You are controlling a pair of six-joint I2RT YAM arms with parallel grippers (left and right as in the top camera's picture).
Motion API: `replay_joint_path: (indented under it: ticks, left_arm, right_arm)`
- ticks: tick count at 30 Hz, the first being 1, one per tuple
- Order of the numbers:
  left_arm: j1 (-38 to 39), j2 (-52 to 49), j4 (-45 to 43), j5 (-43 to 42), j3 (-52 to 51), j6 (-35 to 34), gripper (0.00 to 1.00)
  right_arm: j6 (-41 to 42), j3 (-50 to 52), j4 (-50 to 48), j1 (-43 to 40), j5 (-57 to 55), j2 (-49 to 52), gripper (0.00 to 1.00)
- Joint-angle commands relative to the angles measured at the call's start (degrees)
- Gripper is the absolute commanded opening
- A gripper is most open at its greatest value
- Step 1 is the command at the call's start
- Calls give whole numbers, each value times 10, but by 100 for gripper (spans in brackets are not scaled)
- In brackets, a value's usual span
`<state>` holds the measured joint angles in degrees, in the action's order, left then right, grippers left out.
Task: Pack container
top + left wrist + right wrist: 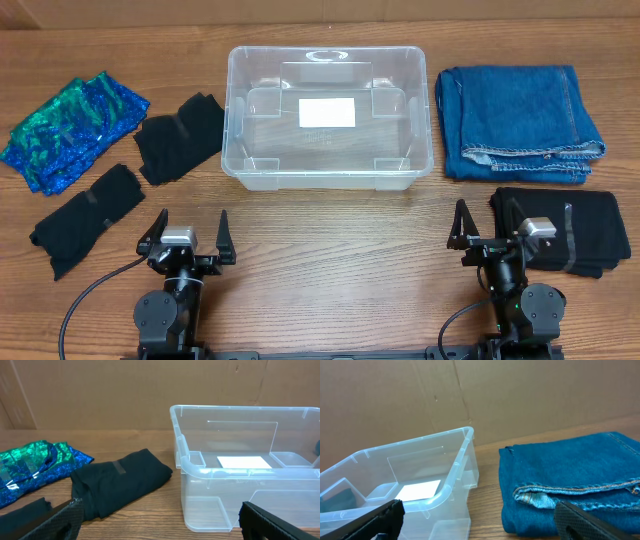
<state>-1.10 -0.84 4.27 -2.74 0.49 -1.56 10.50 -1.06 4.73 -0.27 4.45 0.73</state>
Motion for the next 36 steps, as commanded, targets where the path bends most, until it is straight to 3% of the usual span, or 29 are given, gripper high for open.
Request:
replay_joint_path:
  ticks: [1, 23, 28, 32, 36]
  left_arm:
    - [4, 6, 0, 4, -2, -10, 100]
    - [4, 6, -9, 48, -2, 25, 100]
    - [4, 6, -31, -26, 9, 12, 100]
    - [4, -31, 28, -23, 138, -6, 100]
    - [3, -203, 111, -10, 324, -6, 100]
  right_arm:
    - [2, 6, -3, 3, -3, -6, 100]
    - [2, 6, -3, 3, -3, -6, 100]
    - [2, 6, -3, 3, -3, -6, 100]
    - [2, 6, -3, 3, -3, -6, 100]
    - [2, 6, -3, 3, -3, -6, 100]
